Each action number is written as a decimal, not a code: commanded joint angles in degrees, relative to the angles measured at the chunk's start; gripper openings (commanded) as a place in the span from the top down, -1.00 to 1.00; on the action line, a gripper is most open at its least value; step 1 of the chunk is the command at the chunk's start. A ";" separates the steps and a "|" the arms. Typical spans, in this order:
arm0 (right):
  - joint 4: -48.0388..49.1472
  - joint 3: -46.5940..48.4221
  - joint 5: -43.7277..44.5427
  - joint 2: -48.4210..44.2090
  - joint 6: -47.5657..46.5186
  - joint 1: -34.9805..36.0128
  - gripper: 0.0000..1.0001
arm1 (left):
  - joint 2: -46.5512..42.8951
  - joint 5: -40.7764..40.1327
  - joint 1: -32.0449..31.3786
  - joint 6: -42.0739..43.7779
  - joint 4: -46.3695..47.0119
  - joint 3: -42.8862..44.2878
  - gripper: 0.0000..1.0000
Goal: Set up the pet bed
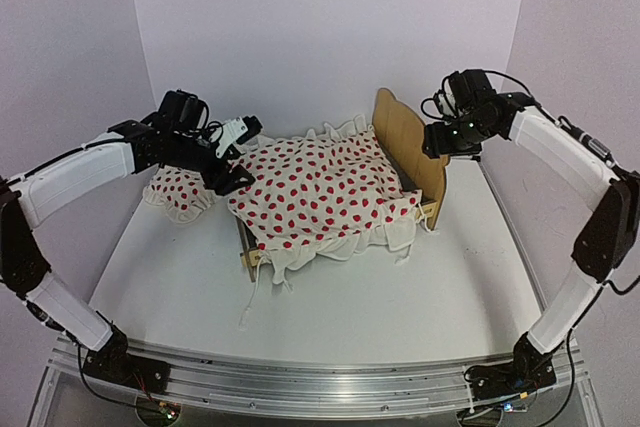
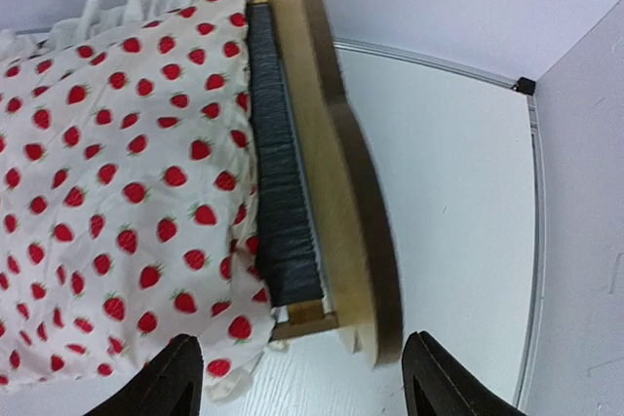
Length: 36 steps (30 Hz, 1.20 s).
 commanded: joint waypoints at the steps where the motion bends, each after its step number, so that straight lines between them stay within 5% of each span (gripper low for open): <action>1: -2.80 6.91 3.22 9.45 -4.17 -2.75 -0.42 | 9.21 -7.11 6.79 -7.84 -0.71 7.65 -0.52; 8: -2.99 12.76 2.43 15.66 -6.31 -4.59 -0.41 | 22.09 -5.02 15.27 -7.66 -4.42 17.85 -0.45; 16: -5.73 13.22 0.48 9.78 -1.11 -2.59 -0.25 | 11.93 9.20 15.59 14.75 1.97 6.28 -0.39; 21: -2.96 5.57 2.17 3.14 -4.55 9.77 -0.25 | 5.45 18.01 12.85 25.18 1.58 -0.92 -0.34; 27: 18.59 -13.05 -14.43 -0.07 -9.91 23.91 -0.22 | 5.79 13.37 6.73 35.41 3.96 -8.14 -0.38; 36: 20.94 -10.40 13.09 6.51 -3.16 27.83 -0.28 | 7.27 13.68 11.29 26.52 4.40 -2.31 -0.37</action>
